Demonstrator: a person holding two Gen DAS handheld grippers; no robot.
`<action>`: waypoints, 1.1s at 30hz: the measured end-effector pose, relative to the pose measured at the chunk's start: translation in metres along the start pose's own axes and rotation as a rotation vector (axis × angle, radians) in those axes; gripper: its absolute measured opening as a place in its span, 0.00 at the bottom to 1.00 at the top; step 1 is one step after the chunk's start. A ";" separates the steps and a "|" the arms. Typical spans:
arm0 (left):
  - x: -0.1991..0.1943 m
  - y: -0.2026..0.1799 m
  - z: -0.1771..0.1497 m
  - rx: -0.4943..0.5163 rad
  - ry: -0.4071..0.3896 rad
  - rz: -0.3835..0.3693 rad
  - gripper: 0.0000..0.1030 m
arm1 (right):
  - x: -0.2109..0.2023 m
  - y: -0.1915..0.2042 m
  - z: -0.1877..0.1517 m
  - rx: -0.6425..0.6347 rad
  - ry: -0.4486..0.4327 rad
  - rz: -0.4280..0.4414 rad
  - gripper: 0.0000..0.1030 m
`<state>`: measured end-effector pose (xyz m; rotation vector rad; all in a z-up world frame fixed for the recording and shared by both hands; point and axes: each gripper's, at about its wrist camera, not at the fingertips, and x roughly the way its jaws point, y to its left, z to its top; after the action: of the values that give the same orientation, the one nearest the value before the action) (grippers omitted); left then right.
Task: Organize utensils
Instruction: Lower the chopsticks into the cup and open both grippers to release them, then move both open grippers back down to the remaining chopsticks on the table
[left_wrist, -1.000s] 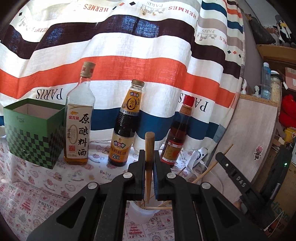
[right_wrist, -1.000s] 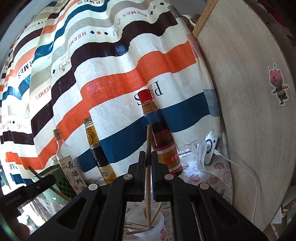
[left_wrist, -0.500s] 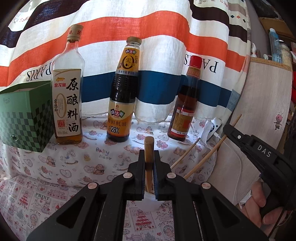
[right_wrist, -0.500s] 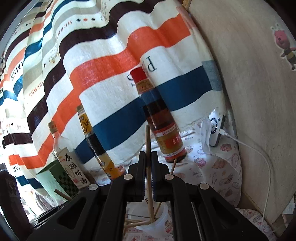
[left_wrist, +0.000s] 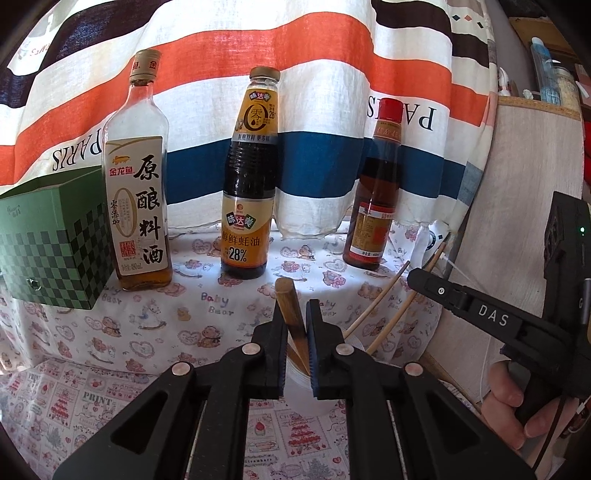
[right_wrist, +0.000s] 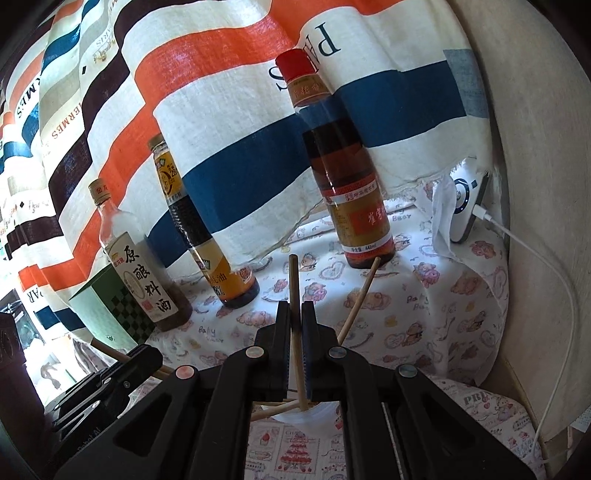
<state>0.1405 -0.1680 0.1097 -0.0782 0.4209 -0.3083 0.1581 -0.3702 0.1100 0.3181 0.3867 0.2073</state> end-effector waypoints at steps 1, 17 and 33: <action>0.000 0.001 0.001 0.000 0.005 -0.005 0.09 | 0.002 0.000 -0.001 0.000 0.012 0.006 0.06; -0.115 0.052 0.004 -0.011 -0.250 0.135 0.74 | -0.069 0.027 0.014 -0.019 -0.154 0.034 0.44; -0.148 0.122 -0.089 -0.020 -0.197 0.297 1.00 | -0.100 0.092 -0.097 -0.141 -0.052 -0.047 0.63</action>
<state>0.0097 -0.0073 0.0698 -0.0640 0.2351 -0.0032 0.0157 -0.2852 0.0894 0.1752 0.3255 0.1791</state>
